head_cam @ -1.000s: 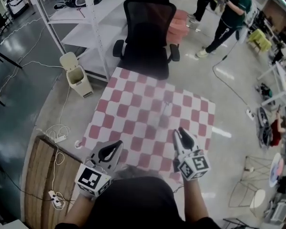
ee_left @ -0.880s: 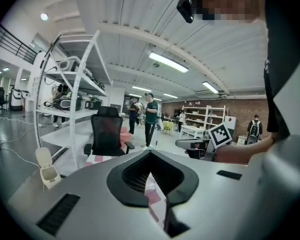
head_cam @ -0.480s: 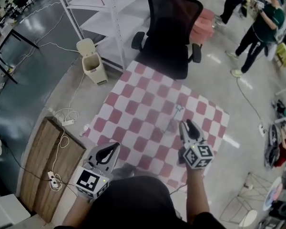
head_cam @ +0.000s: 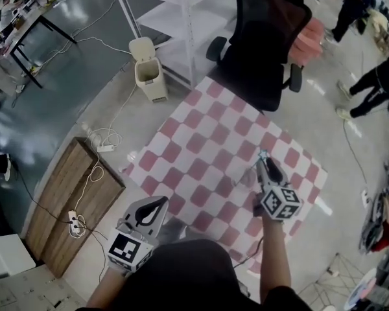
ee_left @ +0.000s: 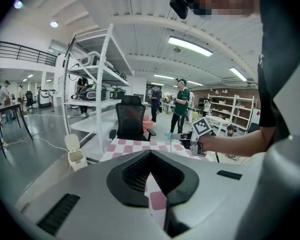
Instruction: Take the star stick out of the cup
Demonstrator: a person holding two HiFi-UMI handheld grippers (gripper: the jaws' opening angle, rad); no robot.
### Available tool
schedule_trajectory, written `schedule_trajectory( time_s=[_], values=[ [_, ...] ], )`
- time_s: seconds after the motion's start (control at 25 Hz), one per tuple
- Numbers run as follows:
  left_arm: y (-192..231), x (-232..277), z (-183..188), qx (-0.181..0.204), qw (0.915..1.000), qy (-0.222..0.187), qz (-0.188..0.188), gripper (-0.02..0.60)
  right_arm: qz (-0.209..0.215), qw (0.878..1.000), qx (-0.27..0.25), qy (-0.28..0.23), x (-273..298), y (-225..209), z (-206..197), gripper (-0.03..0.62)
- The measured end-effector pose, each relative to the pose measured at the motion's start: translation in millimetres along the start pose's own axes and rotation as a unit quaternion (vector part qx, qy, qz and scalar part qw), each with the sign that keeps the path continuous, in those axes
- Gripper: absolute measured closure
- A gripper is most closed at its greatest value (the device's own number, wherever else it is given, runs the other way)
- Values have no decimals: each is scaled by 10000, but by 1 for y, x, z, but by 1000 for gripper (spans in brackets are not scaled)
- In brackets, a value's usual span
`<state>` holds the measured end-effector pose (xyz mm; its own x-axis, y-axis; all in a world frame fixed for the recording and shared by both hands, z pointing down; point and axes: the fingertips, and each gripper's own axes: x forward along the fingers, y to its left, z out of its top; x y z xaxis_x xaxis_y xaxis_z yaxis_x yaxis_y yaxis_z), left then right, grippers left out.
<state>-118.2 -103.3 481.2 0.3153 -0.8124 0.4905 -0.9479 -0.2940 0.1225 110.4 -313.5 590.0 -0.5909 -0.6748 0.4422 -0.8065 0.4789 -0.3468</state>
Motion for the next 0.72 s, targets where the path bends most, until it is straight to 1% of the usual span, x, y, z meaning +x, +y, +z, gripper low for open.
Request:
schedule_trajectory(
  time_s=[0.12, 0.28, 0.36, 0.48, 0.56, 0.72],
  values=[
    [1, -3, -5, -57, 9999, 82, 101, 541, -6, 9997, -131, 209, 10, -3, -7, 465],
    [5, -6, -11, -183, 9995, 151, 210, 541, -54, 9988, -332, 368, 20, -4, -12, 510],
    [6, -6, -12, -171, 9995, 143, 230, 541, -86, 9985, -372, 398, 22, -5, -14, 534],
    [9, -9, -12, -119, 9996, 49, 257, 541, -115, 9982, -416, 406, 22, -3, -12, 552],
    [10, -13, -14, -182, 9994, 103, 277, 541, -127, 9980, -487, 391, 21, 1, -9, 560],
    [12, -18, -14, -233, 9993, 61, 288, 541, -126, 9965, -728, 388, 19, 10, -7, 563]
  ],
)
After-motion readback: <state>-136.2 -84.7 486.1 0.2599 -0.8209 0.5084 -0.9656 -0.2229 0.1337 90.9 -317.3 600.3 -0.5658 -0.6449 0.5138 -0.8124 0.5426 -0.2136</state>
